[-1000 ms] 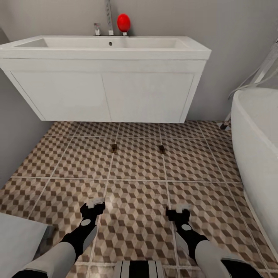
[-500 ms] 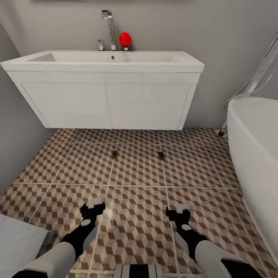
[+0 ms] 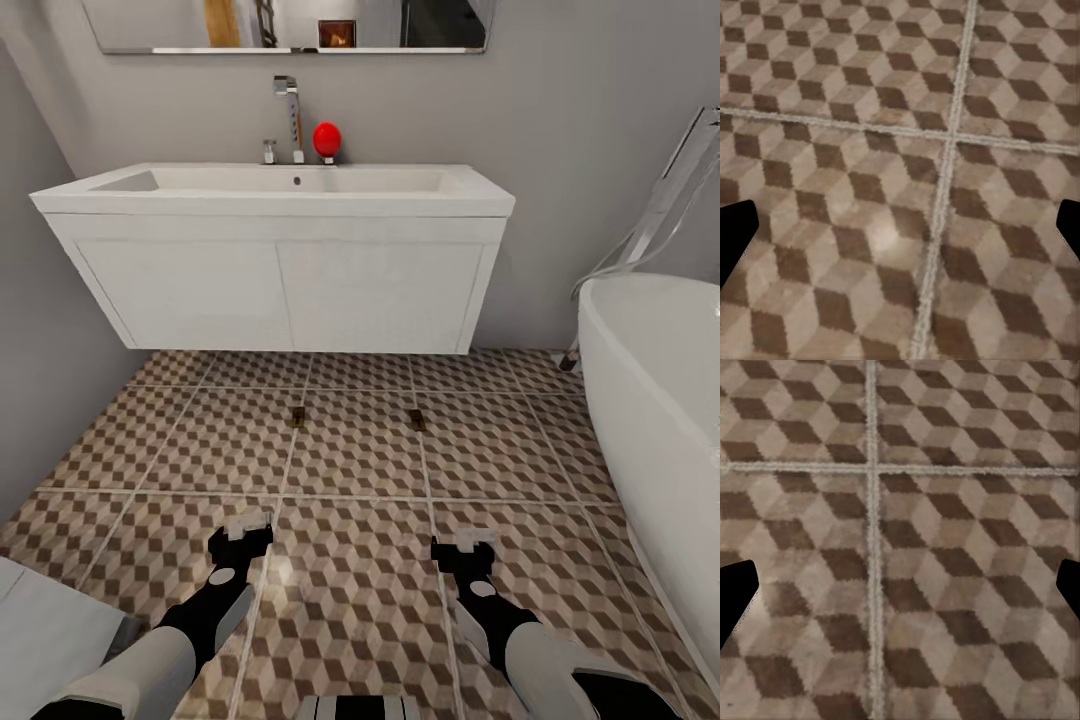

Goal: Take the four mousetraps from the cabinet in the bathroom and place them on the bathroom floor. Make sure all four end up on the same floor surface, and ensure that at least two of them are either under or directly next to the same bathroom sink.

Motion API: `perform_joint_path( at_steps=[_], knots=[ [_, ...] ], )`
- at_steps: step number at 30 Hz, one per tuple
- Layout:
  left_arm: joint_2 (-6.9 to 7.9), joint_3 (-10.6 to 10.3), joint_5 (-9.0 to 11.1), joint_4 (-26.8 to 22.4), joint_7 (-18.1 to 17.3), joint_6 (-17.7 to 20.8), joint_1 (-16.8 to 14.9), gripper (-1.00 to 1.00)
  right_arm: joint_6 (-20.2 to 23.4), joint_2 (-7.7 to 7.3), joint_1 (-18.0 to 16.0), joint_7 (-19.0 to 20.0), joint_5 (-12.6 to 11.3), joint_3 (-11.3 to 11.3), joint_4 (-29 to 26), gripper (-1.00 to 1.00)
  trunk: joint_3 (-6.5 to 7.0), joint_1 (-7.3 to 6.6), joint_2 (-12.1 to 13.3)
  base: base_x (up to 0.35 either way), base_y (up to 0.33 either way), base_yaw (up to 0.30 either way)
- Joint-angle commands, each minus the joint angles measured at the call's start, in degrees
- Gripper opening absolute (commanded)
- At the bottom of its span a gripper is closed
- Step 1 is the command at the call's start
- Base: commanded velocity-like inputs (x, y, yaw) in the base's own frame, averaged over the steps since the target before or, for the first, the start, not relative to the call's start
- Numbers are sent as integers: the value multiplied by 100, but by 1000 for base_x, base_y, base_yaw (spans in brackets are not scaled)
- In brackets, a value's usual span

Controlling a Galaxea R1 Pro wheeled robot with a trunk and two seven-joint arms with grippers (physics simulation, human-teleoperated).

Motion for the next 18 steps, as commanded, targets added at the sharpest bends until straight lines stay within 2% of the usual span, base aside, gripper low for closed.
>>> perform_joint_path(
  at_steps=[1, 18],
  knots=[
    [3, -49, 61, 11, 32, -21, -3, 100, -16, 0, -3, -20, 60, -44, 6, 100, 19, -3, 0, 0, 0, 0],
    [3, -47, 92, 167, 29, -5, -7, 100, -10, -92, 11, -3, 76, -30, 81, 100, 395, -47, 23, 0, 0, 0]
  ],
)
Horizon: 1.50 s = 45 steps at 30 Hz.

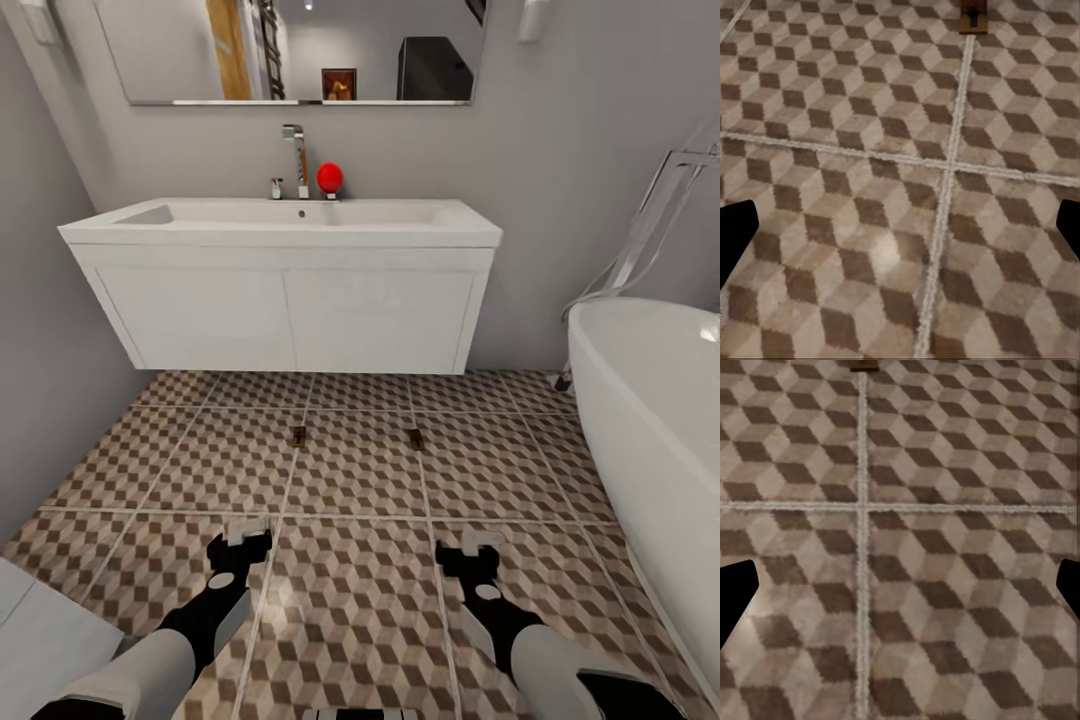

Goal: Take the four mousetraps from the cabinet in the bathroom and place them on the bathroom floor. Make sure all four end up on the same floor surface, and ensure that at least two of them are either under or directly next to the same bathroom sink.

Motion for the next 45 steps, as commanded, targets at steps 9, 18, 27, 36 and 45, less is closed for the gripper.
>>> perform_joint_path(
  at_steps=[9, 18, 27, 36, 45],
  knots=[
    [19, -39, 83, 370, 23, -42, -3, 100, -15, -170, -3, -15, 43, -46, 239, 100, 196, -24, 11, 0, 0, 0],
    [45, -34, 105, 756, 27, -66, -2, 100, -15, -338, 12, -24, 33, -48, 461, 100, 395, -47, 23, 0, 0, 0],
    [87, -29, 130, 1219, 33, -61, -2, 100, -21, -513, 28, -30, 29, -48, 517, 100, 594, -70, 35, 0, 0, 0],
    [162, -25, 248, 1559, 29, -40, 15, 100, -25, -858, 81, -8, 23, -48, 624, 100, 794, -94, 47, 0, 0, 0],
    [206, -25, 620, 1608, 25, -22, 45, 100, -17, -997, 587, -17, 20, -49, 710, 100, 993, -117, 59, 0, 0, 0]
  ],
)
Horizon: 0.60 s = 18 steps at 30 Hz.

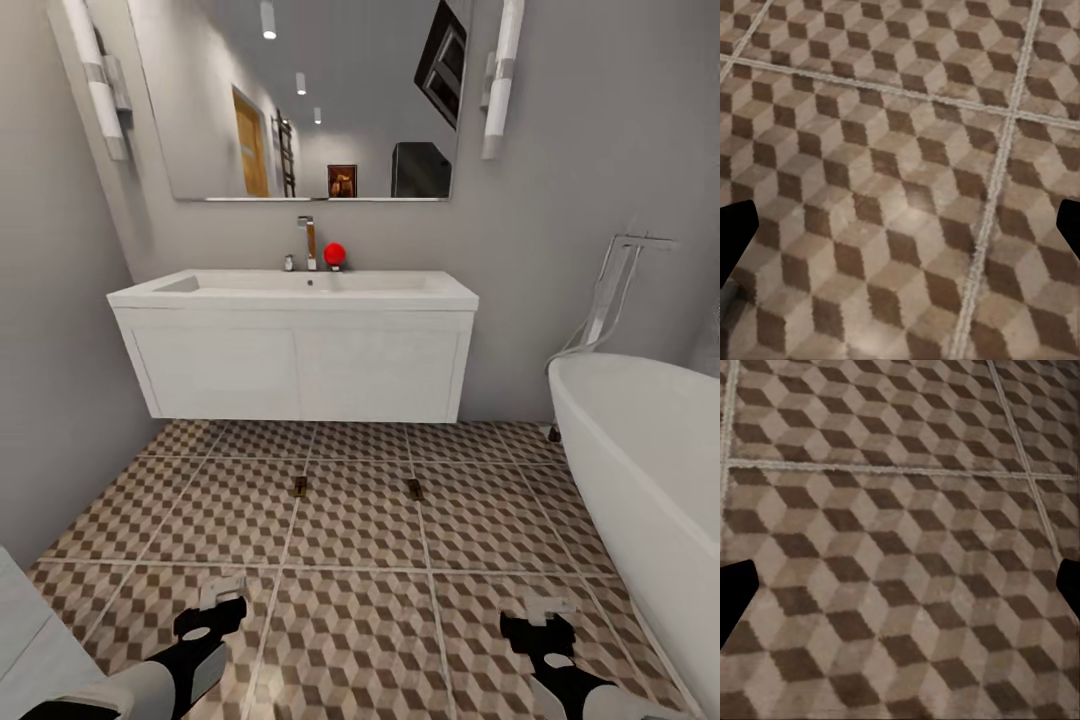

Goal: Take the four mousetraps from the cabinet in the bathroom and place them on the bathroom floor. Make sure all four end up on the same floor surface, and ensure that at least two of them are either under or directly next to the same bathroom sink.

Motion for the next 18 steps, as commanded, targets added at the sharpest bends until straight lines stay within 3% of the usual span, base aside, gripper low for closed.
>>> perform_joint_path(
  at_steps=[1, 18],
  knots=[
    [11, -50, 80, 5, 11, -14, 6, 100, -28, -10, 63, -21, 63, -44, 20, 100, 18, -4, -1, 0, 0, 0],
    [143, -50, 269, 11, -256, 495, 630, 100, 418, -20, 711, 7, 63, -44, 30, 100, 394, -48, 22, 0, 0, 0]
  ],
)
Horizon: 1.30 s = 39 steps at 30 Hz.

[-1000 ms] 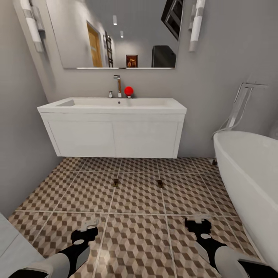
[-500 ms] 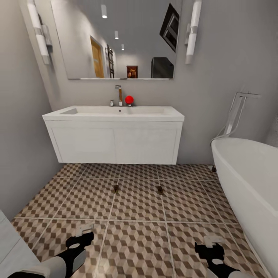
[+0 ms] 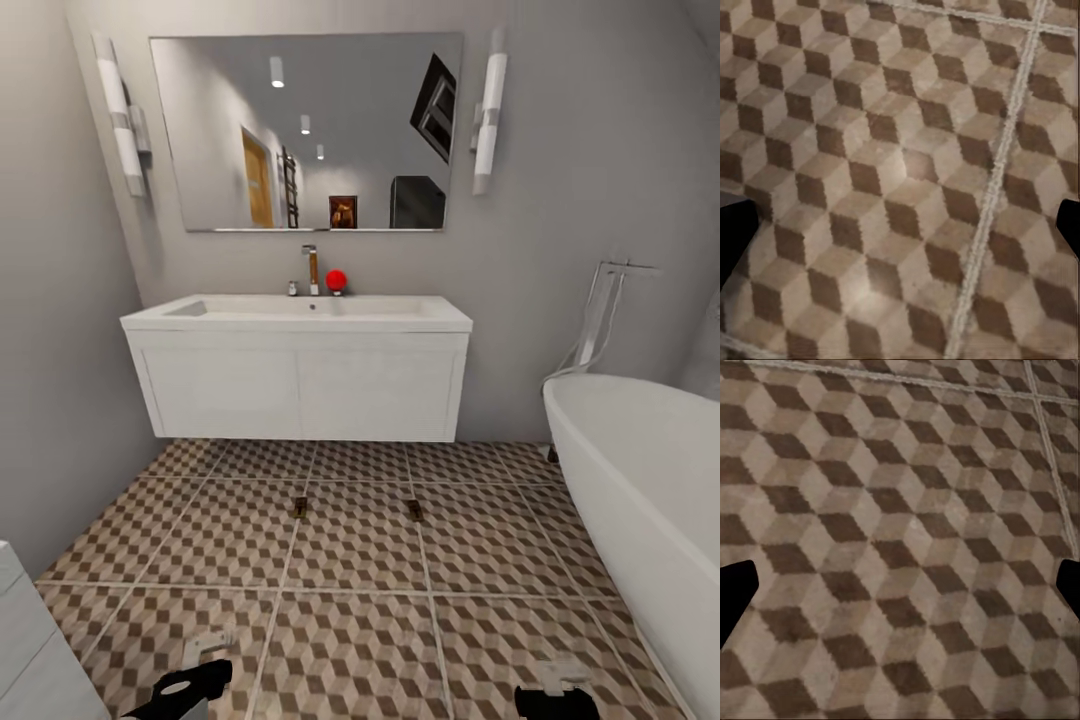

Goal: Take the four mousetraps from the cabinet in the bathroom and place them on the bathroom floor. Make sure all four end up on the same floor surface, and ensure that at least two of them are either under or directly next to the same bathroom sink.

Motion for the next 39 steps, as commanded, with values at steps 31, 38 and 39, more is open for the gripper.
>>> perform_joint_path(
  at_steps=[31, 38, 39],
  knots=[
    [145, -48, 474, 4, -378, 354, 1006, 100, 140, 307, 1270, -5, 54, -63, 19, 100, 552, -682, 1241, 0, 0, 0],
    [151, -48, 475, 4, -381, 354, 1041, 100, 140, 322, 1307, -5, 12, -66, 19, 100, 677, -836, 1522, 0, 0, 0],
    [152, -48, 476, 4, -381, 354, 1045, 100, 141, 322, 1309, -5, -8, -66, 19, 100, 695, -858, 1562, 0, 0, 0]
  ],
)
